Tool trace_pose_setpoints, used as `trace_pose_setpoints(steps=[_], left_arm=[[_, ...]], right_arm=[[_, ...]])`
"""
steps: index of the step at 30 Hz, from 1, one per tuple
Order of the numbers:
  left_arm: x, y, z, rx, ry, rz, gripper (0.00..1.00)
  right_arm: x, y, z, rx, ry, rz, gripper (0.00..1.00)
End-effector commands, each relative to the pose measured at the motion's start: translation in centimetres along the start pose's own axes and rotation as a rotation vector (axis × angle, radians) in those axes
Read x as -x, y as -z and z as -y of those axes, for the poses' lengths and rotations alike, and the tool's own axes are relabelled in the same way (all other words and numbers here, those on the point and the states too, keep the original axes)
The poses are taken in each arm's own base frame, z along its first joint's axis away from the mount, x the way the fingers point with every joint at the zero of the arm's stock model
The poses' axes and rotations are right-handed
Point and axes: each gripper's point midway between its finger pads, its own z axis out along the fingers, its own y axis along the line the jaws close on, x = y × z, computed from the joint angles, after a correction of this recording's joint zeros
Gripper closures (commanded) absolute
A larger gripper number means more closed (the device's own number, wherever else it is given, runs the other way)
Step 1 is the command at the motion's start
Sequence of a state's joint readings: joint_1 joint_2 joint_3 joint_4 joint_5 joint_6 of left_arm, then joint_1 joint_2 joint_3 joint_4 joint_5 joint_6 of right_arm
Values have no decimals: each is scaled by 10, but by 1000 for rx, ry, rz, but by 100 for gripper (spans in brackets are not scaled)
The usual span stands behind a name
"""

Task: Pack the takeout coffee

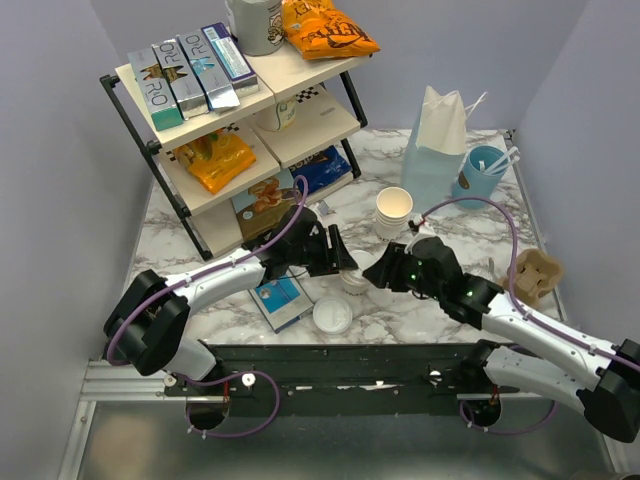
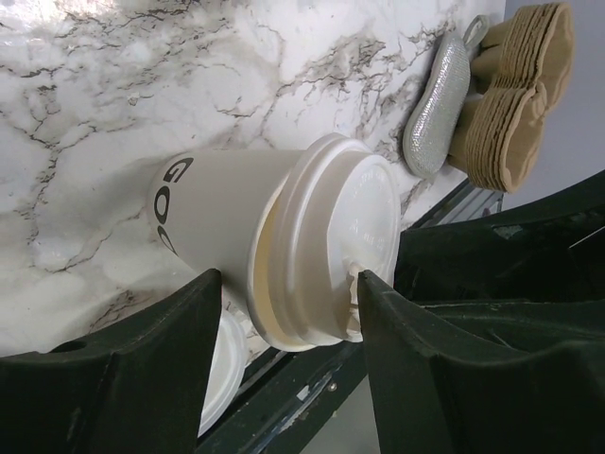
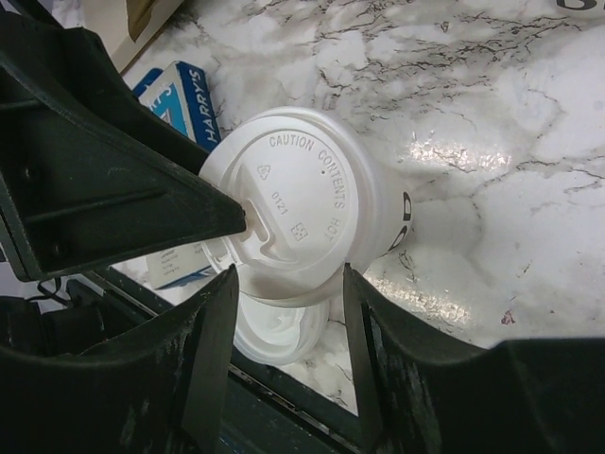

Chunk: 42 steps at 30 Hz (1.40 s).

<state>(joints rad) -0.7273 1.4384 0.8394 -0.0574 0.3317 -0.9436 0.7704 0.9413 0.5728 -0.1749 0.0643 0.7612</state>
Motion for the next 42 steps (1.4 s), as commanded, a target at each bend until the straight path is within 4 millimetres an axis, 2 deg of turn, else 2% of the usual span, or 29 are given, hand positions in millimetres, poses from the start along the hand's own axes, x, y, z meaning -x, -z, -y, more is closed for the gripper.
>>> trace_pose_setpoints(steps=[1, 6, 9, 13, 18, 26, 34, 39, 42], left_arm=[[6, 2, -4, 35, -11, 21, 36], [4, 3, -5, 37, -12, 16, 37], [4, 3, -6, 37, -11, 15, 37], [4, 4, -4, 31, -10, 18, 37], [4, 3, 1, 2, -10, 13, 37], [4, 2, 9, -46, -26, 7, 33], [0, 2, 11, -69, -26, -10, 26], [2, 1, 8, -55, -21, 1, 30], [4, 1, -4, 3, -23, 17, 36]], right_arm=[[19, 7, 0, -36, -13, 66, 41], [20, 10, 17, -127, -47, 80, 37], [21, 5, 17, -145, -46, 72, 36], [23, -3, 12, -152, -23, 49, 36], [15, -16, 1, -112, -6, -23, 38], [16, -13, -20, -2, 21, -33, 43], [11, -20, -23, 7, 52, -72, 43], [9, -26, -18, -21, 60, -92, 43], [6, -26, -6, -82, 63, -103, 43]])
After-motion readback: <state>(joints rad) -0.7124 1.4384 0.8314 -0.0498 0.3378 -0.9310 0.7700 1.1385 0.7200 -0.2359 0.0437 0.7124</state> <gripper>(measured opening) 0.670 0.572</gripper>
